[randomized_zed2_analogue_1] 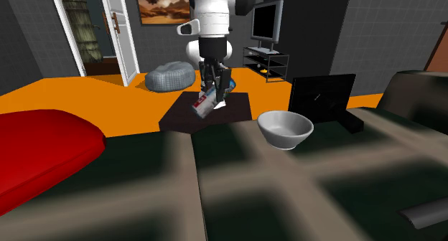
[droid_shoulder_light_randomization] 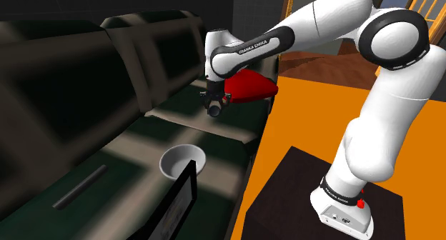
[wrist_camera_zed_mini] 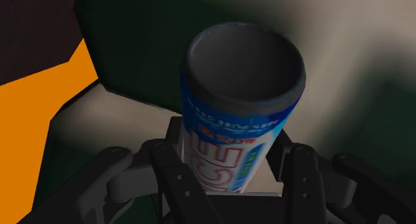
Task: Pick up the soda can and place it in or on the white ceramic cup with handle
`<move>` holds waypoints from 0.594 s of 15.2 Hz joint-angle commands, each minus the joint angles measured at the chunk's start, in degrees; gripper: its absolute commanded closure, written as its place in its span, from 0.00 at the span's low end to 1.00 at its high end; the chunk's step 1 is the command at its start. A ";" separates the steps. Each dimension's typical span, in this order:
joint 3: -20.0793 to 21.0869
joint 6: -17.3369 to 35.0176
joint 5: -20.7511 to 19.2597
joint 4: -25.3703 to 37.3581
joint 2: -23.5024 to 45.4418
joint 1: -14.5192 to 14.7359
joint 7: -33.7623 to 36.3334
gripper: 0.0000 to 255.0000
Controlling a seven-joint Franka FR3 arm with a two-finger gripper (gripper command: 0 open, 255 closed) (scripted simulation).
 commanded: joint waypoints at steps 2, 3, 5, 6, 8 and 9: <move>2.08 0.41 -0.17 0.15 0.48 2.20 4.44 1.00; 2.74 0.37 -0.23 0.33 0.62 2.90 5.83 1.00; 4.06 0.25 -0.37 0.91 1.06 4.29 8.60 1.00; 4.71 0.17 -0.46 1.30 1.36 4.99 9.99 1.00; 5.99 -0.04 -0.68 2.27 2.11 6.39 12.77 1.00; 6.60 -0.17 -0.81 2.86 2.56 7.10 14.16 1.00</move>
